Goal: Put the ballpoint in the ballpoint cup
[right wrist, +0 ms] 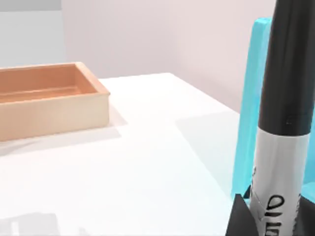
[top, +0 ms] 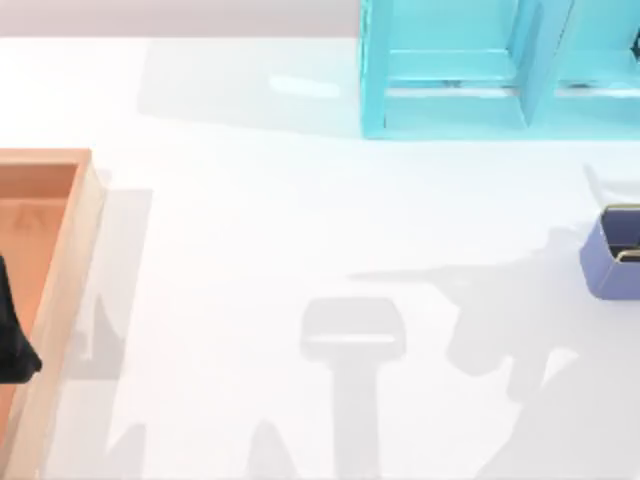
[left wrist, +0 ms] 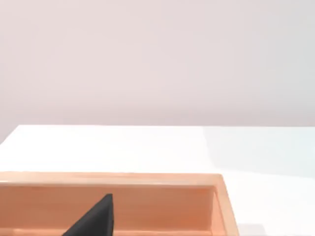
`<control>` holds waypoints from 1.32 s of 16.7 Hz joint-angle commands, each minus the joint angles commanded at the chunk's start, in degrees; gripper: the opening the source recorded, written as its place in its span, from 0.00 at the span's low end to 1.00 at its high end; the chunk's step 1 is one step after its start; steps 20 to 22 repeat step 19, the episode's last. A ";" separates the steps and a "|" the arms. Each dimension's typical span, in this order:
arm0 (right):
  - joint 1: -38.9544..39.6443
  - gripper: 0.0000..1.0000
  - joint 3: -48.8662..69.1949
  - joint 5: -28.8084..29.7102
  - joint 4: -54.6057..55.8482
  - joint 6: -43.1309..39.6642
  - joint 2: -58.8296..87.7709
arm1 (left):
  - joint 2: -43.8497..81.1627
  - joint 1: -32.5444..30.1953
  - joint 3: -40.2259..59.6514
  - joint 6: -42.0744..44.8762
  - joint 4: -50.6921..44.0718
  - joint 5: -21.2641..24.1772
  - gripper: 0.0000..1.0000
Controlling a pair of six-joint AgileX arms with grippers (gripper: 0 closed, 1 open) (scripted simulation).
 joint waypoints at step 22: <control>0.00 1.00 0.00 0.00 0.00 0.00 0.00 | 0.00 0.00 0.00 0.00 0.00 0.00 1.00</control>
